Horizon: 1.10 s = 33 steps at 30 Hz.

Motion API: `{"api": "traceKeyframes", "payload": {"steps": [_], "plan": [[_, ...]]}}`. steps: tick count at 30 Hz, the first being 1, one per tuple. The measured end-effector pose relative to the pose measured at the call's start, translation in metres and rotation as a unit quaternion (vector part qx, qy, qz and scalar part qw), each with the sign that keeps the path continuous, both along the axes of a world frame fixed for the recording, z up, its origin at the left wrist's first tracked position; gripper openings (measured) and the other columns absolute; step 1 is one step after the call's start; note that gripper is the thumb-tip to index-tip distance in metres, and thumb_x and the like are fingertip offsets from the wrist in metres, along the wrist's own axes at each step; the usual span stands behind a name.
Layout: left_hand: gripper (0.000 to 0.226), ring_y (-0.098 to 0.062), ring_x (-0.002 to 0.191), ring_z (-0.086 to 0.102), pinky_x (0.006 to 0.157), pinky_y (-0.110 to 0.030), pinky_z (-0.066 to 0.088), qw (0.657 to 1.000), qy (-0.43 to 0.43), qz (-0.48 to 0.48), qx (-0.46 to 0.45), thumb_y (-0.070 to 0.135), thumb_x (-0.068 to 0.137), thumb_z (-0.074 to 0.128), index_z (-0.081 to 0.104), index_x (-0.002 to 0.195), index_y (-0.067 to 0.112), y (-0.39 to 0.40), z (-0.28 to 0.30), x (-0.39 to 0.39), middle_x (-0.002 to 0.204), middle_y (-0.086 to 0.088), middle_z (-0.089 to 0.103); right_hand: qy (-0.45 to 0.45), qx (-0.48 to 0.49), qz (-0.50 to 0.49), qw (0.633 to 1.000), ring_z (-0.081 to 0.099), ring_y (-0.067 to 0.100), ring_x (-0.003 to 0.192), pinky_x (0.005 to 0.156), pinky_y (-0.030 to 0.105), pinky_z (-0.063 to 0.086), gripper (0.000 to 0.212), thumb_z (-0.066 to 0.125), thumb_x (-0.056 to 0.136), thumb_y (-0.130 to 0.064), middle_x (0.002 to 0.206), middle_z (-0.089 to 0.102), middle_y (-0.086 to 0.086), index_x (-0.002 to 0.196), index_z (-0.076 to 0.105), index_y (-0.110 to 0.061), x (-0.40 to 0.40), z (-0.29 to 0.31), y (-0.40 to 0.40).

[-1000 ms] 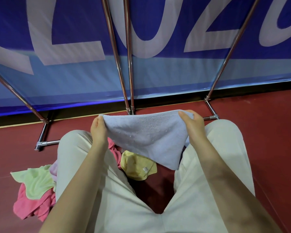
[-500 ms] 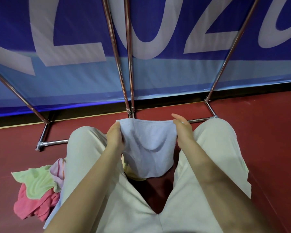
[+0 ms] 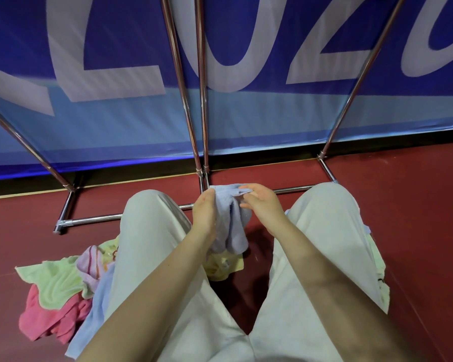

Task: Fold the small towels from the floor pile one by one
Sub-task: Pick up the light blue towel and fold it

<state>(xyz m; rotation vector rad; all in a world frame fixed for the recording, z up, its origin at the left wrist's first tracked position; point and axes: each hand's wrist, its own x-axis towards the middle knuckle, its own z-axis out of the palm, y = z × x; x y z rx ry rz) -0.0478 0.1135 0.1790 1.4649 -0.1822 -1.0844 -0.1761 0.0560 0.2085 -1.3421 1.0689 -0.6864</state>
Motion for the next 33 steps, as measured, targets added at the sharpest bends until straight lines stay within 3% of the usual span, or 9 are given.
{"api": "traceKeyframes", "payload": {"steps": [2,5,10,14,18,22,24,28,33], "plan": [[0.039,-0.026,0.099,0.066,0.097,-0.042,0.049,1.000,-0.006,0.001,0.000,0.035,0.078,0.052,0.072,0.100,0.010,0.000,0.006,-0.002,0.100,-0.009,0.072,0.014,-0.018,0.005,1.000,0.067,0.004,0.067,0.060,0.016,0.049,0.024,0.044,0.094,-0.001,0.083,0.070,0.006,0.095,0.065,-0.013,0.000,-0.002,-0.001],[0.037,-0.024,0.095,0.064,0.096,-0.044,0.048,0.999,-0.033,0.003,-0.006,0.038,0.070,0.051,0.072,0.087,0.013,0.000,0.006,-0.002,0.094,-0.009,0.071,0.092,-0.104,0.018,0.990,0.057,0.004,0.057,0.061,0.019,0.040,0.022,0.052,0.093,-0.012,0.066,0.063,-0.006,0.089,0.070,-0.024,-0.003,-0.009,-0.003],[0.046,-0.026,0.102,0.067,0.100,-0.046,0.049,1.000,-0.001,0.023,-0.010,0.043,0.069,0.058,0.075,0.098,0.011,-0.001,-0.002,0.004,0.105,-0.012,0.073,0.170,-0.297,0.002,0.940,0.044,0.008,0.102,0.083,0.010,0.034,0.017,0.060,0.091,-0.018,0.102,0.055,-0.010,0.099,0.075,-0.019,-0.005,-0.016,0.000],[0.037,-0.024,0.095,0.062,0.093,-0.040,0.049,1.000,0.001,0.002,0.000,0.043,0.061,0.058,0.070,0.083,0.016,0.000,-0.003,0.005,0.089,-0.006,0.069,0.160,-0.272,0.063,0.947,0.060,0.013,0.104,0.086,0.021,0.043,0.023,0.053,0.095,-0.015,0.112,0.067,-0.006,0.104,0.073,-0.022,-0.006,-0.012,0.003],[0.035,-0.023,0.098,0.063,0.098,-0.042,0.050,0.999,-0.010,-0.028,0.019,0.047,0.065,0.060,0.070,0.085,0.020,0.000,-0.003,0.002,0.097,-0.006,0.069,0.166,-0.272,0.102,0.942,0.058,0.013,0.104,0.084,0.016,0.041,0.024,0.050,0.097,-0.017,0.114,0.066,0.000,0.110,0.070,-0.019,-0.003,-0.011,0.012],[0.023,-0.019,0.078,0.060,0.073,-0.030,0.050,0.996,-0.027,-0.076,-0.028,0.029,0.089,0.052,0.065,0.081,0.012,0.007,0.009,-0.012,0.078,-0.006,0.065,0.130,-0.249,0.087,0.956,0.060,0.011,0.096,0.078,0.009,0.040,0.018,0.053,0.095,-0.018,0.103,0.068,-0.003,0.105,0.069,-0.017,-0.001,-0.006,0.015],[0.027,-0.021,0.088,0.064,0.081,-0.031,0.050,0.989,-0.045,-0.117,-0.075,0.025,0.094,0.049,0.068,0.091,0.006,0.012,0.013,-0.018,0.091,-0.011,0.069,0.119,-0.216,0.070,0.966,0.061,0.009,0.086,0.073,0.018,0.045,0.011,0.054,0.095,-0.021,0.093,0.068,-0.004,0.100,0.064,-0.021,-0.001,-0.003,0.016],[0.030,-0.020,0.095,0.065,0.085,-0.031,0.052,0.974,-0.072,-0.186,-0.105,0.020,0.093,0.045,0.069,0.095,0.002,0.015,0.021,-0.027,0.102,-0.014,0.070,0.111,-0.181,0.021,0.977,0.052,0.002,0.063,0.057,0.012,0.038,0.009,0.059,0.093,-0.026,0.071,0.060,-0.007,0.086,0.055,-0.023,-0.001,-0.002,0.014],[0.029,-0.026,0.099,0.067,0.091,-0.039,0.051,0.976,-0.056,-0.188,-0.093,0.021,0.089,0.051,0.070,0.097,0.001,0.015,0.019,-0.026,0.103,-0.017,0.071,0.161,-0.198,0.025,0.967,0.054,0.010,0.065,0.059,0.024,0.041,0.016,0.059,0.091,-0.030,0.068,0.060,-0.003,0.078,0.055,-0.023,-0.003,-0.007,0.011]]}}
